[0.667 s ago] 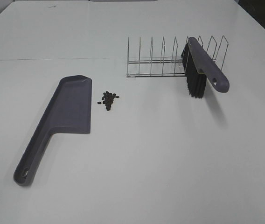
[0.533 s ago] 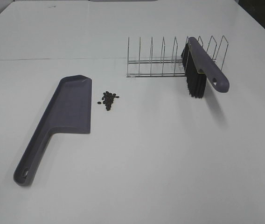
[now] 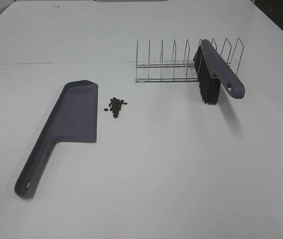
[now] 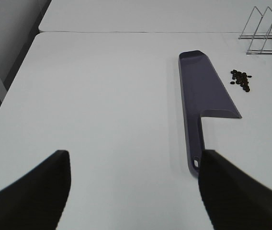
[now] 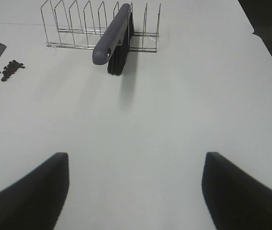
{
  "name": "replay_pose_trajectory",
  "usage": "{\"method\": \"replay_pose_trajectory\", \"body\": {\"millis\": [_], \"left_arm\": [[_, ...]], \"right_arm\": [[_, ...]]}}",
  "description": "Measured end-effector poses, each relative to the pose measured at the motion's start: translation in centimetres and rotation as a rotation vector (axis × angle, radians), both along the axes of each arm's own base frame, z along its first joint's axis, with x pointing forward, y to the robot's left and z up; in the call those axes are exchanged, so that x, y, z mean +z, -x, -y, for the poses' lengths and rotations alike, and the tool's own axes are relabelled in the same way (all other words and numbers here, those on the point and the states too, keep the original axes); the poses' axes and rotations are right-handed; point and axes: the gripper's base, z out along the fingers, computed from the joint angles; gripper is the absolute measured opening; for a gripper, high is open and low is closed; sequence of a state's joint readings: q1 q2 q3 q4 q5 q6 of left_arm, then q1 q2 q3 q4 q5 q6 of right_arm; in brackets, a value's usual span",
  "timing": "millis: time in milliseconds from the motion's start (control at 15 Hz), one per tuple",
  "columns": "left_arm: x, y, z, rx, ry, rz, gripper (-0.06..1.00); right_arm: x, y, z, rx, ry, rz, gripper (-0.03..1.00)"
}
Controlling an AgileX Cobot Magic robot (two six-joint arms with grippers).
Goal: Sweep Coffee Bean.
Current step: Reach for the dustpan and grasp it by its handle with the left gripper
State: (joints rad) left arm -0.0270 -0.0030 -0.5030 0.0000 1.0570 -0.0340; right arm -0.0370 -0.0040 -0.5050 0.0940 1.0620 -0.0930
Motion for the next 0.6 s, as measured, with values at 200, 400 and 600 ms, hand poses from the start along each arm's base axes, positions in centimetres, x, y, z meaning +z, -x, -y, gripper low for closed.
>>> {"method": "replay_pose_trajectory", "body": {"millis": [200, 400, 600], "left_arm": [[0.00, 0.00, 0.00, 0.000, 0.000, 0.000, 0.70], [0.00, 0.00, 0.00, 0.000, 0.000, 0.000, 0.70], [0.00, 0.00, 0.00, 0.000, 0.000, 0.000, 0.70]], "right_arm": [[0.00, 0.00, 0.00, 0.000, 0.000, 0.000, 0.68], [0.00, 0.00, 0.00, 0.000, 0.000, 0.000, 0.68], [0.00, 0.00, 0.00, 0.000, 0.000, 0.000, 0.68]]}}
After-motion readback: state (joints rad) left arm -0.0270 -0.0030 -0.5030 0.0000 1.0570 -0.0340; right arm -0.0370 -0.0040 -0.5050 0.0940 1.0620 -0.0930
